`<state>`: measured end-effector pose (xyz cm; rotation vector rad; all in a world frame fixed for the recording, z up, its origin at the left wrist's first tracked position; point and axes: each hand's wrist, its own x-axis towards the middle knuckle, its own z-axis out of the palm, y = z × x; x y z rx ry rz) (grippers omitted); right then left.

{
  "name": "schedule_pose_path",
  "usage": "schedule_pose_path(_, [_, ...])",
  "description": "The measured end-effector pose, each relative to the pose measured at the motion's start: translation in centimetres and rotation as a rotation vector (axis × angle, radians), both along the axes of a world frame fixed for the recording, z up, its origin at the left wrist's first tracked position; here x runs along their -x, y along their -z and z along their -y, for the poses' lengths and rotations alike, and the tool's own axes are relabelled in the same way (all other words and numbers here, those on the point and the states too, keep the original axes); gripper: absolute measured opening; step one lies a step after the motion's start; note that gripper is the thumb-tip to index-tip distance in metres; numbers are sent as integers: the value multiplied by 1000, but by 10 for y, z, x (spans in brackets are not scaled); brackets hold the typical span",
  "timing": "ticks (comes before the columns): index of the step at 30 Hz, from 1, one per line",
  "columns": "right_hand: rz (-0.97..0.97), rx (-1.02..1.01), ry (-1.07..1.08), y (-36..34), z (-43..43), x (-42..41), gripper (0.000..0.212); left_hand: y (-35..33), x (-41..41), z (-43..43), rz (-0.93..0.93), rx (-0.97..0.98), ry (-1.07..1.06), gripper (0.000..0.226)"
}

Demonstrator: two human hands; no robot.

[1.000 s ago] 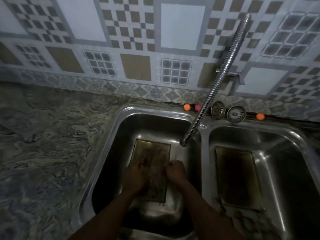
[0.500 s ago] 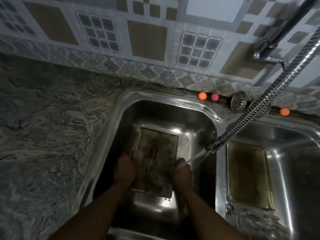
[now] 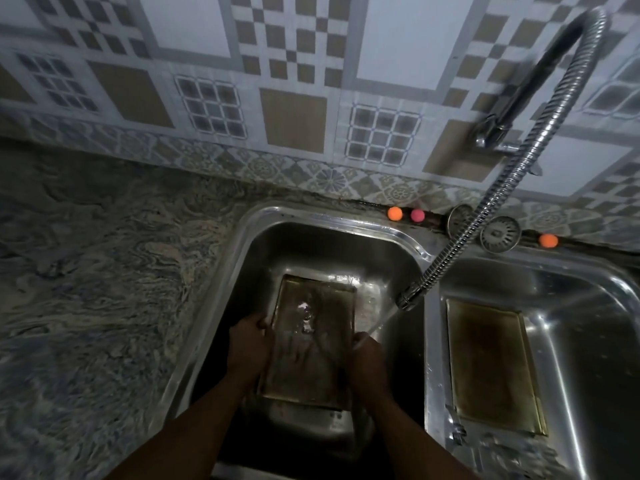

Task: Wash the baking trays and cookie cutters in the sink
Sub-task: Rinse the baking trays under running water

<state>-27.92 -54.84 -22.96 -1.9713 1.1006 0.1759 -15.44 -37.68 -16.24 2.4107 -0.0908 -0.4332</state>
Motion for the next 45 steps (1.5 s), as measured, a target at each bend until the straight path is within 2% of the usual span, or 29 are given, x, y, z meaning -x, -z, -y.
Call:
schedule_pose_path(4, [91, -17, 16, 34, 4, 6, 7, 4, 0, 4, -128, 69, -29, 25])
schedule_pose_path(9, [143, -77, 161, -7, -2, -9, 13, 3, -7, 10, -148, 156, -137, 20])
schedule_pose_path(14, [183, -14, 238, -36, -1, -16, 12, -8, 1, 14, 7, 268, -120, 15])
schedule_pose_path(17, [210, 15, 201, -48, 4, -17, 12, -19, 12, 16, 109, 360, -115, 14])
schedule_pose_path(19, [226, 51, 237, -60, 9, -18, 3, -30, 17, 19, 187, 378, -110, 14])
schedule_pose_path(22, [305, 65, 394, -92, 15, -14, 16, -39, 24, 26, 242, 428, -100, 19])
schedule_pose_path(25, [423, 104, 422, -114, 17, -7, 13, -45, 31, 35, 165, 464, -127, 29])
schedule_pose_path(29, [511, 131, 397, -134, 17, 13, 12, -54, 46, 57, 80, 375, -159, 27])
schedule_pose_path(31, [534, 208, 377, -140, 19, 26, 11, -54, 53, 69, 8, 375, -163, 33])
schedule_pose_path(34, [547, 303, 330, -147, 23, 45, 12, -52, 63, 81, -124, 337, -131, 41])
schedule_pose_path(37, [582, 282, 363, -158, 27, 60, 10, -58, 80, 90, -109, 366, -40, 49])
schedule_pose_path(39, [549, 221, 391, -167, 32, 67, 10, -64, 91, 90, -89, 431, 64, 63])
schedule_pose_path(41, [444, 179, 376, -173, 43, 70, 17, -61, 92, 85, -126, 454, 157, 61])
schedule_pose_path(43, [329, 163, 315, -176, 57, 72, 21, -61, 90, 77, -274, 503, 184, 55])
schedule_pose_path(45, [255, 170, 200, -177, 66, 71, 24, -62, 90, 70, -416, 558, 161, 59])
